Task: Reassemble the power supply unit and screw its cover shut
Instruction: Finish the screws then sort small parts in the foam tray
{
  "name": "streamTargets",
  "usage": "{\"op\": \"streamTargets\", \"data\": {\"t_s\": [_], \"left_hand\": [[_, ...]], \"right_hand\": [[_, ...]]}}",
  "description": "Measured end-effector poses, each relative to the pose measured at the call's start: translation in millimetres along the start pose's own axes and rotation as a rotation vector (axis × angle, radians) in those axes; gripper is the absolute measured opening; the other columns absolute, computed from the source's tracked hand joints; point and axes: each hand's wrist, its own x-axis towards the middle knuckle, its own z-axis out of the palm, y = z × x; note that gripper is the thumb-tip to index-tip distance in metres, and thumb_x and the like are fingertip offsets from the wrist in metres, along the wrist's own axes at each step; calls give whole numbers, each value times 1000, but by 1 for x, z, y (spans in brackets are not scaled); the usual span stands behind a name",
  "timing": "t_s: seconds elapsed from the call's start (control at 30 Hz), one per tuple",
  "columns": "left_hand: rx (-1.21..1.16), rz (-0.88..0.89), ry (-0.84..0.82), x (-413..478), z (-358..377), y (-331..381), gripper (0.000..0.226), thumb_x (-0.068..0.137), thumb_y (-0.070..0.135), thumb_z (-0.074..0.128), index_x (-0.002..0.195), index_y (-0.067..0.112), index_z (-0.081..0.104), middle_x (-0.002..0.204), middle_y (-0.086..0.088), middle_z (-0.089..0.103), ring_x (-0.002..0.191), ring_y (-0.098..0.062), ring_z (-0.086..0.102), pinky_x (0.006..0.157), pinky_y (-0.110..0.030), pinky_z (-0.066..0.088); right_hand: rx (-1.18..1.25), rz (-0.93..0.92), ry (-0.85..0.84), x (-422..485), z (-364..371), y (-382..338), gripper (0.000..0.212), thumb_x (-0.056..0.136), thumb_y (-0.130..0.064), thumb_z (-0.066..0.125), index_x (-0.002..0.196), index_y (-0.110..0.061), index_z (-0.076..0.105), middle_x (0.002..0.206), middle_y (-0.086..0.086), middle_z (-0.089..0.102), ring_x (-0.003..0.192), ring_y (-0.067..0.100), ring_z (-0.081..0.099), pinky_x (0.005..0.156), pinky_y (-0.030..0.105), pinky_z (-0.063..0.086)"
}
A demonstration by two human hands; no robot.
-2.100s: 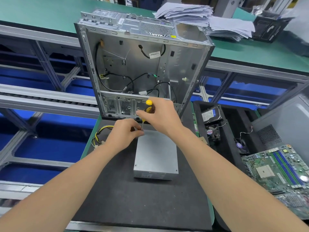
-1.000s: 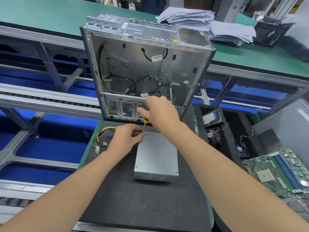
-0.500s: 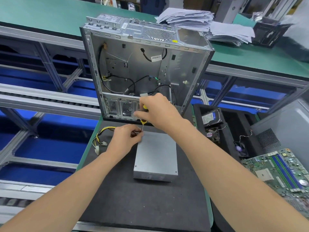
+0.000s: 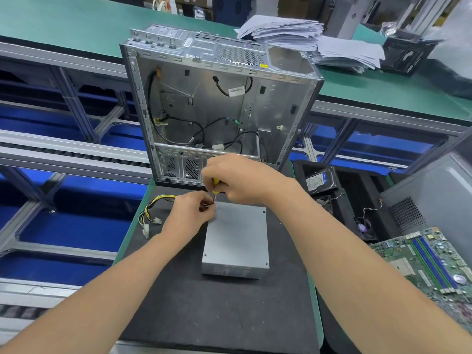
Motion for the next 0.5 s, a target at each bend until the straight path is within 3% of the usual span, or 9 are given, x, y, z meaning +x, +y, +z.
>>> {"op": "streamTargets", "data": {"t_s": [0.07, 0.13, 0.23, 0.33, 0.43, 0.5], "left_hand": [[5, -2, 6, 0, 1, 1, 6, 87, 17, 78, 90, 16, 74, 78, 12, 67, 70, 2, 61, 70, -14, 45], [15, 6, 14, -1, 2, 1, 7, 87, 17, 78, 92, 15, 74, 82, 9, 69, 72, -5, 62, 69, -9, 43], [33, 32, 35, -2, 4, 2, 8, 87, 14, 78, 93, 11, 75, 84, 3, 72, 72, -8, 62, 69, -8, 41], [39, 49, 50, -2, 5, 4, 8, 87, 13, 78, 94, 9, 76, 85, 0, 73, 71, -9, 60, 70, -15, 44], [34, 55, 45, -2, 4, 4, 10, 89, 14, 77, 97, 7, 76, 88, -2, 72, 74, -10, 61, 73, -22, 48], [36, 56, 33, -1, 4, 4, 10, 90, 14, 77, 97, 7, 76, 87, -1, 71, 75, -10, 60, 71, -19, 45]], "right_hand": [[44, 54, 25, 4, 1, -2, 14, 92, -8, 66, 97, -21, 67, 96, -6, 59, 93, 16, 53, 76, 37, 50], [101, 187, 95, 10, 5, -3, 7, 95, -23, 69, 92, -20, 63, 89, -3, 59, 91, 22, 57, 65, 36, 45], [138, 444, 209, 18, 18, -7, 39, 102, -38, 61, 74, -16, 44, 76, 3, 47, 80, 35, 55, 57, 34, 33], [150, 643, 276, 23, 23, -11, 53, 104, -42, 57, 67, -17, 30, 69, 2, 37, 72, 33, 46, 54, 34, 30], [44, 606, 211, 20, 13, -8, 50, 100, -54, 59, 76, -13, 43, 75, 2, 40, 73, 29, 48, 56, 34, 35], [18, 374, 155, 12, 3, -5, 28, 98, -44, 65, 96, -17, 57, 96, 2, 50, 84, 30, 56, 68, 40, 47]]}}
